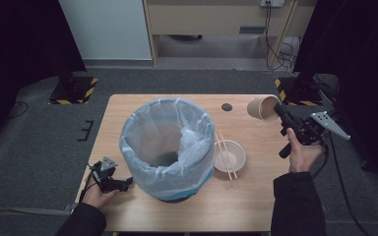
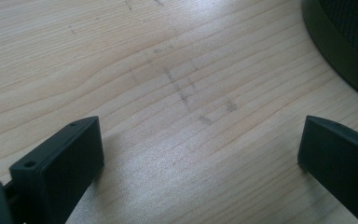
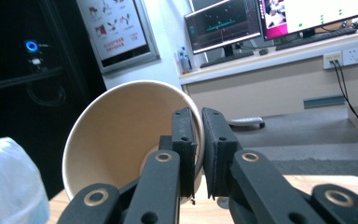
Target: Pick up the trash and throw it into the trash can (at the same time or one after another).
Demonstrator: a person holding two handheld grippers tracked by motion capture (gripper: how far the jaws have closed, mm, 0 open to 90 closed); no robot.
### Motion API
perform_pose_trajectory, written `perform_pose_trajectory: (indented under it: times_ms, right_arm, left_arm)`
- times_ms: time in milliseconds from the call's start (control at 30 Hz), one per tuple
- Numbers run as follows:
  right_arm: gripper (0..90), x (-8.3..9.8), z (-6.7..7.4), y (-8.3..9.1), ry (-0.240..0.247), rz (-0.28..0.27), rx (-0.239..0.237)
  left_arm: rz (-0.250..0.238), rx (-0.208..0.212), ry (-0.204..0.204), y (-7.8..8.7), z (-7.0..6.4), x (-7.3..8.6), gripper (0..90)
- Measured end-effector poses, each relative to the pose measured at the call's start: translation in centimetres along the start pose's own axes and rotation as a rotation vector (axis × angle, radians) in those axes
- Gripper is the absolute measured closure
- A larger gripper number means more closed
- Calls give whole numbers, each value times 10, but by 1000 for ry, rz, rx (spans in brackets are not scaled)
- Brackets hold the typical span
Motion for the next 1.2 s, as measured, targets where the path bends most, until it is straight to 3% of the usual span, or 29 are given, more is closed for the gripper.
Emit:
perform_pose_trajectory:
  times_ms: [267, 633, 1200]
  right_arm:
    - [846, -12, 13, 7, 21, -45, -36]
    - [847, -38, 48, 27, 66, -142, -138]
    - [847, -52, 99, 37, 117, -190, -296]
  left_arm:
    - [0, 0, 0, 0, 0, 0, 0]
    - [0, 0, 0, 0, 0, 0, 0]
    - [-1, 0, -2, 0, 0, 0, 0]
Point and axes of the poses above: each handheld gripper's, and its own axes: y roughly backward along the jaws, x roughly out of its underside, z roughly to its left, the point moved 3 cm from there along -y, roughly forward along the jaws, and after that the axes turned 12 degrees about z, right-handed, at the moved point
